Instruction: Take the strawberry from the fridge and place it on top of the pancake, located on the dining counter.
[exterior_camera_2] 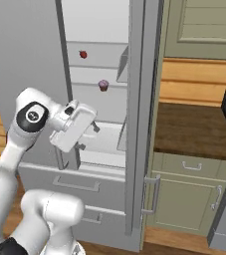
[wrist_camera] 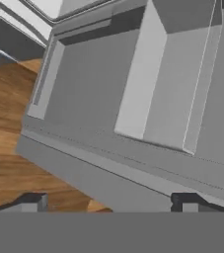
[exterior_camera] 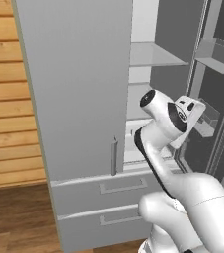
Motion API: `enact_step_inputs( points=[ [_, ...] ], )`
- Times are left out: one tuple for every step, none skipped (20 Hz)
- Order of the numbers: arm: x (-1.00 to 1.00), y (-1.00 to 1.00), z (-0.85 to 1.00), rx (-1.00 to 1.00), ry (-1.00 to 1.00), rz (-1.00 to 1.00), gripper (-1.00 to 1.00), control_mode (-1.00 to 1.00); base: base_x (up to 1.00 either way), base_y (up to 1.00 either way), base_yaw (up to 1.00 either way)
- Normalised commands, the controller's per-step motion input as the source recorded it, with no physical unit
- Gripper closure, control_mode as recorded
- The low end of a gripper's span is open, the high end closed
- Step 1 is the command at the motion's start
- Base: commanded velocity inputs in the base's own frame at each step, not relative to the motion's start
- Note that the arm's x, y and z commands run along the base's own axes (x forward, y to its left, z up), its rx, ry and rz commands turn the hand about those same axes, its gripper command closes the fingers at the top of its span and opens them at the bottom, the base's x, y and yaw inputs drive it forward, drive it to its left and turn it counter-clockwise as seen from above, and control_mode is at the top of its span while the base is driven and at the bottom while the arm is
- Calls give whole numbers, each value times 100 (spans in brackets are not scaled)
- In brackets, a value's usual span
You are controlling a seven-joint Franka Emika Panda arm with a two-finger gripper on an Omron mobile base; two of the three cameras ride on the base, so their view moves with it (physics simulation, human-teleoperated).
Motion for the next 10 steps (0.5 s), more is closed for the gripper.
enact_step_inputs(
  points=[
    [66, 94, -19, 61, -31, -19, -100, -100, 0, 0, 0],
    [64, 73, -27, 69, -35, -25, -100, -100, 0, 0, 0],
    [65, 47, -41, 80, -35, -29, -100, -100, 0, 0, 0],
    [66, 33, -49, 86, -35, -31, -100, -100, 0, 0, 0],
    [67, 24, -55, 90, -37, -33, -100, -100, 0, 0, 0],
    [64, 19, -53, 96, -39, -32, -100, -100, 0, 0, 0],
    [69, 21, -62, 95, -36, -31, -100, -100, 0, 0, 0],
    [70, 23, -64, 95, -35, -31, -100, -100, 0, 0, 0],
    [69, 33, -64, 92, -35, -29, -100, -100, 0, 0, 0],
    [65, 48, -59, 85, -37, -27, -100, -100, 0, 0, 0]
  ],
)
